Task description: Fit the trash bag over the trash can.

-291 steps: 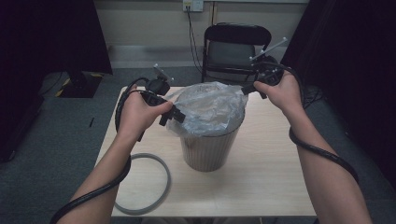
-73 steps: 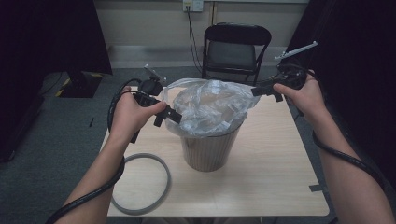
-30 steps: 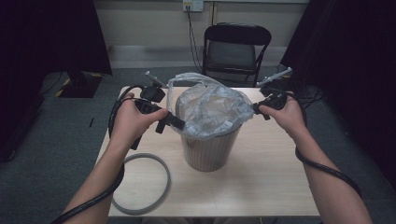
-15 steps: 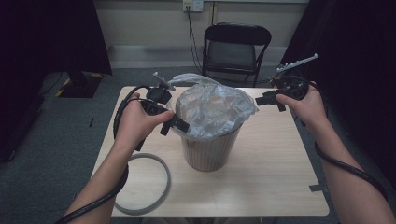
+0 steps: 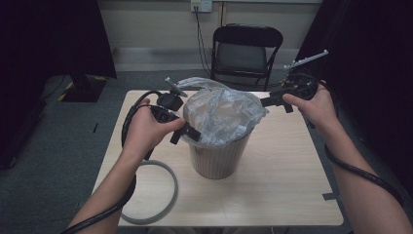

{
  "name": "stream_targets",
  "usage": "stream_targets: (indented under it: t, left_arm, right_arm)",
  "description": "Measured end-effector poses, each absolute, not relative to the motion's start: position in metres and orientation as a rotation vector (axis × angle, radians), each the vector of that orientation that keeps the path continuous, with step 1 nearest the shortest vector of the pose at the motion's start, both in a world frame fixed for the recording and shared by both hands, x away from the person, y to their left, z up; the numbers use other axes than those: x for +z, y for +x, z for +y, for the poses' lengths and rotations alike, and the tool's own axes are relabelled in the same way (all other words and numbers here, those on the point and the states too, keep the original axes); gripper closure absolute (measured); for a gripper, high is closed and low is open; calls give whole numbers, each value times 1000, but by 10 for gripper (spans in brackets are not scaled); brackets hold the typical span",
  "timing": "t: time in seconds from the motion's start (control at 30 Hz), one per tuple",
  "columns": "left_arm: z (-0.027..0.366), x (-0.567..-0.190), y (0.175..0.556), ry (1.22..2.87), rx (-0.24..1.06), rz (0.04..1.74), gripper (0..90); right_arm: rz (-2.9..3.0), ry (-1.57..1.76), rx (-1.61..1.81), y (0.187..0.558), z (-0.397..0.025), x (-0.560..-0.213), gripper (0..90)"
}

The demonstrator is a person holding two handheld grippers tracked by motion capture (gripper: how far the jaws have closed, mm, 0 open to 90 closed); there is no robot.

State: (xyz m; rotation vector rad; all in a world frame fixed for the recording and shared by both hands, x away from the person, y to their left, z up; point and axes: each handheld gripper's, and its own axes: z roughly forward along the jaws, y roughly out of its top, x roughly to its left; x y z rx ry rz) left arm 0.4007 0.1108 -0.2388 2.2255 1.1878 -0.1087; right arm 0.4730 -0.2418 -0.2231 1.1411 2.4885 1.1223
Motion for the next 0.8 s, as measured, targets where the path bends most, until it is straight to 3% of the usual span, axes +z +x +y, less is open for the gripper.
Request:
stream_targets:
  t: [0.27, 0.43, 0.6, 0.8]
  left_arm:
    - [105, -232, 399, 2267, -106, 1199, 414]
    - [100, -224, 401, 2376, -44, 1195, 397]
    - [92, -215, 403, 2471, -33, 1184, 405]
    - [77, -207, 405, 2585, 2, 1119, 431]
  right_arm:
    - [2512, 1112, 1061, 472, -224, -213, 461]
    - [2579, 1099, 916, 479, -206, -206, 470]
    - [2610, 1046, 797, 485, -192, -200, 554]
    - [2627, 997, 720, 488, -180, -191, 560]
